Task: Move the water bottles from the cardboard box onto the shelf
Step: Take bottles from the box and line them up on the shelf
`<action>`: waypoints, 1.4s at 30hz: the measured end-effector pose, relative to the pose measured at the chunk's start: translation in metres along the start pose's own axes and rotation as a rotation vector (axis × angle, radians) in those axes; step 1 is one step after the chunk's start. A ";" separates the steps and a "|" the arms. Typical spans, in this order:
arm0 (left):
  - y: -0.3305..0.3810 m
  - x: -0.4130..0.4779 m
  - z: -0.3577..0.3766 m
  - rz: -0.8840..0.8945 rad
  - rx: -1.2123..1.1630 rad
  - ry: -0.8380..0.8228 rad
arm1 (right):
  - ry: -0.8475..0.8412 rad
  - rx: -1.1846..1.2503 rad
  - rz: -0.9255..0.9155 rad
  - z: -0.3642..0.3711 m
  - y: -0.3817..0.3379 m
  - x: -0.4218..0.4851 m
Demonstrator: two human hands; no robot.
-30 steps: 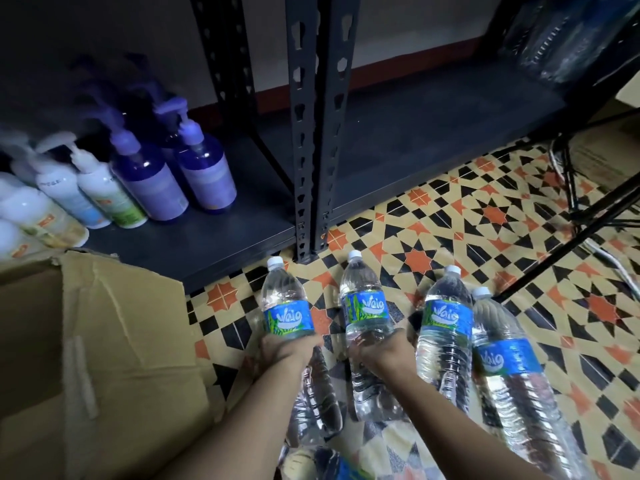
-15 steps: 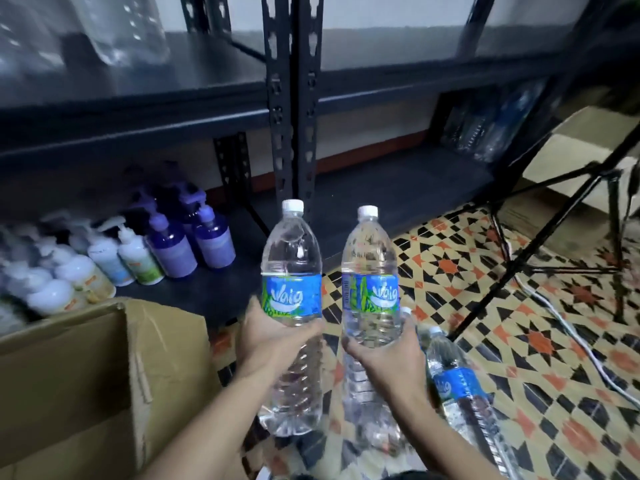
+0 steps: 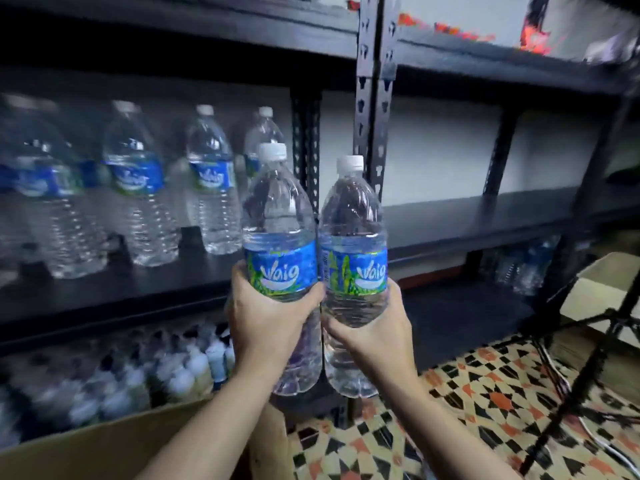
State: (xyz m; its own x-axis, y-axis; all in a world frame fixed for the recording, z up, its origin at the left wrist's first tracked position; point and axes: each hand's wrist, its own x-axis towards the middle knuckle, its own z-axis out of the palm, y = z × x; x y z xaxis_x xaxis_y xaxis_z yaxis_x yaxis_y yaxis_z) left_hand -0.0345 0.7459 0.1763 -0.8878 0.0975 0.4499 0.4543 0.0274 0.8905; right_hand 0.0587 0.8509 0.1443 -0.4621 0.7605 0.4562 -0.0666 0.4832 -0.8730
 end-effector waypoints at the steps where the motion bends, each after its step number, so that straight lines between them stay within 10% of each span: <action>1: 0.006 0.008 -0.008 0.021 0.006 0.031 | -0.007 0.030 -0.020 0.009 -0.011 0.004; 17: 0.028 0.138 -0.074 0.112 0.042 0.256 | -0.101 0.103 -0.113 0.132 -0.081 0.101; 42: -0.020 0.198 -0.056 0.105 0.113 0.210 | -0.101 0.115 -0.121 0.189 0.002 0.202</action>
State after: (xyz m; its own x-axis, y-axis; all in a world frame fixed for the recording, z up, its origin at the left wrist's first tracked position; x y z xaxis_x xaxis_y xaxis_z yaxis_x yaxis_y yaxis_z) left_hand -0.2235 0.7087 0.2518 -0.8258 -0.1025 0.5546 0.5401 0.1398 0.8299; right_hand -0.2017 0.9240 0.2022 -0.5309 0.6495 0.5443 -0.2253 0.5110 -0.8295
